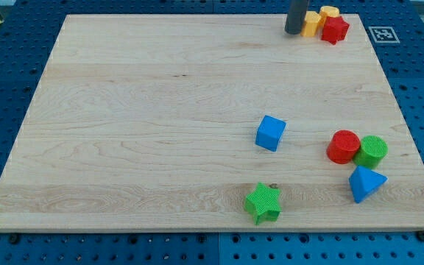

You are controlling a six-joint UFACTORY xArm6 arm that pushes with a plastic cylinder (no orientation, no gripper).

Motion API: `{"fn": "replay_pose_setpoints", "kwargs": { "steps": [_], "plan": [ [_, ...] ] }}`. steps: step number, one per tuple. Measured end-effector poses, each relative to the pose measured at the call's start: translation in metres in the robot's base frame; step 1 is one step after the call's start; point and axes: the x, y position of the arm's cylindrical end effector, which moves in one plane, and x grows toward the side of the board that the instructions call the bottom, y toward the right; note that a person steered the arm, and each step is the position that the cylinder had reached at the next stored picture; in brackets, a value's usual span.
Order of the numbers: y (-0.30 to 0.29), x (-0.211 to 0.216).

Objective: Slightly touch the blue cube

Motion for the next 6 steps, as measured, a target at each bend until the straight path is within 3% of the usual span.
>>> {"fn": "replay_pose_setpoints", "kwargs": {
  "steps": [1,3,4,6],
  "plan": [
    [-0.025,0.050],
    [-0.025,0.197],
    [-0.026,0.249],
    [-0.020,0.284]
  ]
}}
